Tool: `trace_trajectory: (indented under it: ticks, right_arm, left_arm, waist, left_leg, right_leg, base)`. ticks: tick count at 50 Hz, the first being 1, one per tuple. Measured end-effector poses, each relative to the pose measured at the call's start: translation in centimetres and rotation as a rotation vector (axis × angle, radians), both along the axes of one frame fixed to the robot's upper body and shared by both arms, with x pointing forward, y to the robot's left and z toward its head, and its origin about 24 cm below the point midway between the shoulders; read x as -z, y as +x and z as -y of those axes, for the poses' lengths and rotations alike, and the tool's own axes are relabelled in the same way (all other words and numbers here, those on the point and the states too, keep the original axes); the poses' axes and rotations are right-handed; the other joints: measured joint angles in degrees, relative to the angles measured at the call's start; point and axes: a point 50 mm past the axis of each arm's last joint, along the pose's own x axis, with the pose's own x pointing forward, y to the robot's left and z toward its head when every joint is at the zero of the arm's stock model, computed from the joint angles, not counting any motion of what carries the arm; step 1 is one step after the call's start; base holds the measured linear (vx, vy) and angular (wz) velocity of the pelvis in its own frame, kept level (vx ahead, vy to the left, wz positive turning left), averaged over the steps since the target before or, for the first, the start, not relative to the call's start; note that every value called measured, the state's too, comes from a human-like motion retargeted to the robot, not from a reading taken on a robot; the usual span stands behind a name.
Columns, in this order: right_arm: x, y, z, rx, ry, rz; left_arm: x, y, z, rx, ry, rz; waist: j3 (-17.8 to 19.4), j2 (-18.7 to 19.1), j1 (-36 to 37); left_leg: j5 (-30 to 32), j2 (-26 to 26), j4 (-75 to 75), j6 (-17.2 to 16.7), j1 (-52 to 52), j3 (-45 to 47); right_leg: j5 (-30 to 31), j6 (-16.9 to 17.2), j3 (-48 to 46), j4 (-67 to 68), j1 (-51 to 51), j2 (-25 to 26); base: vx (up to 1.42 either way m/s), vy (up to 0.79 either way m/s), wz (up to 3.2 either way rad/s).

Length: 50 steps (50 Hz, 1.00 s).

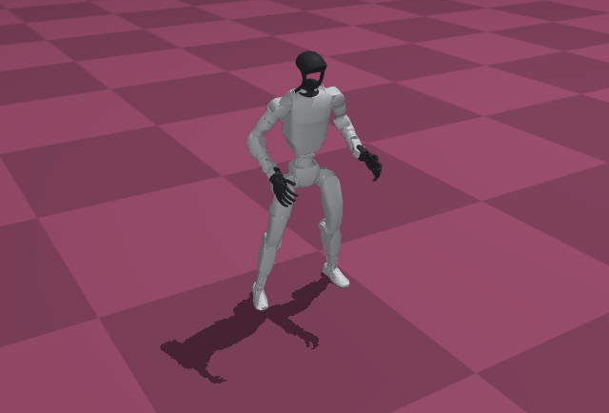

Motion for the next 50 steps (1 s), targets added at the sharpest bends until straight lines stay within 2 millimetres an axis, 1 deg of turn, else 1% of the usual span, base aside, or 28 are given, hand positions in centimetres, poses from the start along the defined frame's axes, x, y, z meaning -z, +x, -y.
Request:
trace_trajectory:
  ticks: [2, 5, 8, 10, 13, 15, 17, 18, 20, 22, 25, 28, 31, 34, 35, 36, 38, 40, 42, 45, 47, 50]
  right_arm:
    - [0.0, 0.2, -0.3, 0.006, -0.018, 0.004]
    - [-0.3, -0.1, -1.1, 0.001, -0.007, 0.03]
    - [-0.9, -0.6, -2.1, -0.051, 0.069, 0.056]
    - [-1.1, -0.8, -2.7, -0.095, 0.133, 0.053]
    - [-0.3, -0.7, -3.7, -0.135, 0.187, 0.005]
    - [0.5, -0.4, -4.5, -0.156, 0.175, -0.031]
    - [0.9, 0.0, -5.4, -0.178, 0.15, -0.036]
    - [0.7, 0.1, -5.9, -0.189, 0.152, -0.023]
    - [-0.1, 0.3, -6.7, -0.209, 0.208, 0.024]
    - [-1.4, 0.2, -7.3, -0.242, 0.331, 0.078]
    - [-3.5, 0.1, -7.6, -0.287, 0.495, 0.154]
    - [-5.5, 0.3, -7.1, -0.284, 0.529, 0.243]
    - [-7.6, 0.6, -6.4, -0.274, 0.481, 0.34]
    - [-9.6, 0.4, -5.6, -0.29, 0.451, 0.414]
    - [-10.0, 0.2, -5.3, -0.296, 0.454, 0.427]
    - [-10.1, -0.2, -5.0, -0.294, 0.469, 0.424]
    - [-9.6, -1.0, -4.3, -0.271, 0.497, 0.396]
    - [-8.2, -1.9, -3.5, -0.227, 0.496, 0.331]
    - [-6.6, -2.6, -2.6, -0.168, 0.421, 0.256]
    - [-4.7, -3.7, -1.3, -0.066, 0.257, 0.186]
    - [-4.1, -4.5, -0.5, 0.01, 0.22, 0.173]
    - [-3.7, -6.1, 0.5, 0.101, 0.232, 0.16]
  left_arm:
    - [0.0, 0.1, -0.1, -0.038, 0.008, 0.003]
    - [-0.7, 0.6, 0.2, -0.053, -0.03, 0.041]
    - [-1.4, 1.5, 1.0, -0.019, -0.079, 0.079]
    - [-1.4, 2.1, 1.7, 0.009, -0.092, 0.087]
    - [-0.8, 3.2, 3.0, 0.041, -0.081, 0.064]
    - [-0.5, 3.8, 4.0, 0.057, -0.07, 0.048]
    - [-0.6, 4.2, 4.7, 0.066, -0.085, 0.055]
    - [-0.9, 4.4, 5.0, 0.069, -0.108, 0.068]
    - [-2.0, 4.5, 5.3, 0.073, -0.177, 0.119]
    - [-3.7, 4.5, 5.2, 0.079, -0.249, 0.209]
    - [-7.0, 4.4, 3.9, 0.054, -0.31, 0.378]
    - [-10.1, 4.5, 2.1, -0.023, -0.314, 0.517]
    - [-12.6, 4.4, 1.1, -0.066, -0.264, 0.614]
    - [-14.5, 4.0, 0.5, -0.018, -0.215, 0.682]
    - [-15.0, 3.8, 0.3, 0.012, -0.203, 0.7]
    - [-15.5, 3.6, 0.2, 0.044, -0.19, 0.717]
    - [-16.4, 3.1, -0.2, 0.098, -0.152, 0.749]
    - [-17.1, 2.7, -0.6, 0.122, -0.097, 0.772]
    - [-17.4, 2.2, -1.0, 0.111, -0.045, 0.78]
    - [-17.2, 1.6, -1.7, 0.068, 0.013, 0.766]
    - [-16.9, 1.3, -2.1, 0.046, 0.061, 0.747]
    - [-16.5, 0.5, -2.7, 0.037, 0.151, 0.717]
  waist:
    - [-0.3, -0.1, 0.3]
    - [-1.0, -0.2, 1.0]
    - [-1.6, -0.3, 1.7]
    - [-2.0, -0.4, 1.9]
    - [-2.4, -0.7, 1.8]
    - [-2.6, -1.0, 1.7]
    - [-2.6, -1.1, 1.6]
    - [-2.5, -1.1, 1.6]
    - [-2.3, -1.2, 1.5]
    - [-1.9, -1.3, 1.2]
    - [-1.7, -1.9, 0.5]
    - [-1.7, -2.6, 0.4]
    - [-1.2, -2.8, 0.5]
    - [-0.4, -2.8, 1.0]
    - [-0.2, -2.8, 1.2]
    - [-0.1, -2.8, 1.4]
    - [-0.1, -2.8, 2.0]
    - [-0.2, -2.7, 2.2]
    - [0.0, -2.6, 2.1]
    - [0.7, -2.3, 2.3]
    - [1.0, -2.0, 2.8]
    - [1.1, -1.8, 3.6]
  left_leg:
    - [-0.2, -0.1, 0.8, 0.1, 0.2, -0.3]
    - [-0.4, -0.3, 1.8, 0.2, 0.3, -0.9]
    - [-0.6, -0.5, 2.3, 0.4, 0.6, -1.3]
    - [-0.7, -0.7, 2.5, 0.5, 1.0, -1.5]
    - [-0.8, -0.9, 2.6, 0.5, 1.6, -1.8]
    - [-0.9, -0.9, 2.6, 0.6, 2.0, -1.8]
    - [-0.9, -0.9, 2.3, 0.6, 2.6, -1.5]
    - [-0.9, -0.9, 2.2, 0.5, 2.8, -1.4]
    - [-0.9, -0.9, 1.8, 0.5, 3.3, -1.1]
    - [-0.8, -0.8, 1.3, 0.4, 3.6, -0.9]
    - [-0.6, -1.0, 0.6, 0.2, 3.4, -0.9]
    - [-0.3, -1.2, 0.3, 0.3, 2.7, -1.0]
    - [0.1, -1.1, -0.2, 0.2, 2.2, -0.8]
    - [0.5, -0.9, -0.8, 0.2, 1.6, -0.4]
    - [0.6, -0.9, -1.0, 0.2, 1.4, -0.2]
    - [0.8, -0.7, -1.3, 0.1, 1.2, -0.1]
    - [1.0, -0.3, -1.8, -0.2, 0.8, 0.1]
    - [1.3, 0.1, -2.3, -0.5, 0.4, 0.1]
    - [1.4, 0.1, -2.6, -0.9, 0.3, 0.0]
    - [1.5, 0.0, -2.6, -1.1, -0.1, 0.1]
    - [1.5, 0.1, -2.3, -1.1, -1.1, 0.4]
    - [1.9, 0.4, -2.0, -1.5, -3.2, 1.0]
  right_leg:
    - [-0.1, 0.1, -0.3, 0.0, 0.8, -0.2]
    - [-0.3, 0.2, -0.9, 0.1, 1.7, -0.4]
    - [-0.6, 0.1, -1.4, 0.5, 2.6, -0.6]
    - [-0.7, 0.1, -1.7, 0.6, 3.2, -0.8]
    - [-1.0, -0.1, -2.0, 0.9, 4.0, -1.0]
    - [-1.2, -0.2, -1.9, 1.0, 4.3, -1.1]
    - [-1.3, -0.2, -1.7, 0.9, 4.6, -1.1]
    - [-1.3, -0.2, -1.5, 0.8, 4.7, -1.1]
    - [-1.3, -0.3, -1.1, 0.7, 4.8, -1.0]
    - [-1.3, -0.4, -0.9, 0.2, 4.9, -0.9]
    - [-1.0, -0.4, -0.9, -1.1, 5.1, -0.8]
    - [-0.8, -0.4, -0.8, -1.3, 4.3, -1.0]
    - [-0.2, 0.0, -0.4, -1.9, 3.6, -0.8]
    - [0.5, 0.3, 0.1, -2.3, 2.6, -0.5]
    - [0.8, 0.5, 0.2, -2.5, 2.3, -0.5]
    - [1.0, 0.5, 0.3, -2.7, 2.0, -0.3]
    - [1.5, 0.6, 0.5, -3.1, 1.4, 0.2]
    - [1.9, 0.6, 0.5, -3.3, 0.9, 0.6]
    - [2.1, 0.6, 0.3, -3.4, 0.8, 0.7]
    - [2.6, 0.6, 0.5, -3.4, 0.2, 0.6]
    - [2.7, 0.6, 1.2, -2.9, -1.2, 0.7]
    - [2.9, 0.6, 2.8, -1.5, -4.5, 1.1]
  base:
    - [0.06, 0.02, 0.1]
    - [0.05, 0.02, 0.14]
    - [0.02, 0.01, 0.05]
    - [0.0, 0.0, 0.0]
    - [0.0, 0.0, 0.0]
    - [0.0, 0.0, 0.0]
    - [0.0, 0.0, 0.0]
    - [0.0, 0.0, 0.0]
    - [0.0, 0.0, 0.0]
    - [0.0, 0.0, 0.0]
    - [0.0, 0.0, 0.0]
    - [-0.04, 0.0, -0.02]
    - [-0.08, 0.0, -0.07]
    - [-0.08, 0.01, -0.11]
    - [-0.06, 0.01, -0.1]
    - [-0.05, 0.01, -0.09]
    - [0.0, 0.0, 0.0]
    - [0.0, 0.0, 0.0]
    - [0.0, 0.0, 0.0]
    - [-0.04, 0.03, -0.06]
    - [-0.08, 0.04, -0.2]
    - [-0.1, 0.02, -0.26]
